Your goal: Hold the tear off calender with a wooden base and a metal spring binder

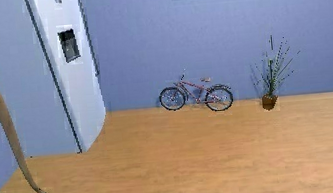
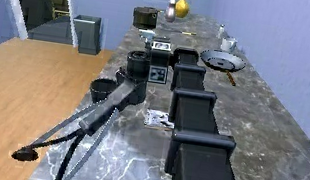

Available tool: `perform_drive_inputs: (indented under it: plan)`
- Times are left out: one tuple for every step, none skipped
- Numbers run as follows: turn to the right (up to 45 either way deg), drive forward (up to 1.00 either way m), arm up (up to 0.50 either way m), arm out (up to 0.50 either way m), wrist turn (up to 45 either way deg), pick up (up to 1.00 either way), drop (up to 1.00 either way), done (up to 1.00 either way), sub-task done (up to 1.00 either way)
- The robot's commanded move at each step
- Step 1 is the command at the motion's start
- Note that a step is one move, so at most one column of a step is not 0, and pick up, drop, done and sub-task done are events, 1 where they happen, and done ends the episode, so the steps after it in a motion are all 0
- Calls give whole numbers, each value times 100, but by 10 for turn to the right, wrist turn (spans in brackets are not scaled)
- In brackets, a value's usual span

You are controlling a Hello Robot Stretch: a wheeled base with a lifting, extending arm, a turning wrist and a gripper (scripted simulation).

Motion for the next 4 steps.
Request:
perform_drive_inputs:
  plan:
    - [0,0,0,0,450,0,0,0,0]
    - [0,0,0,0,450,0,0,0,0]
    - [0,0,0,0,450,0,0,0,0]
    - [0,0,0,0,30,0,0,0,0]
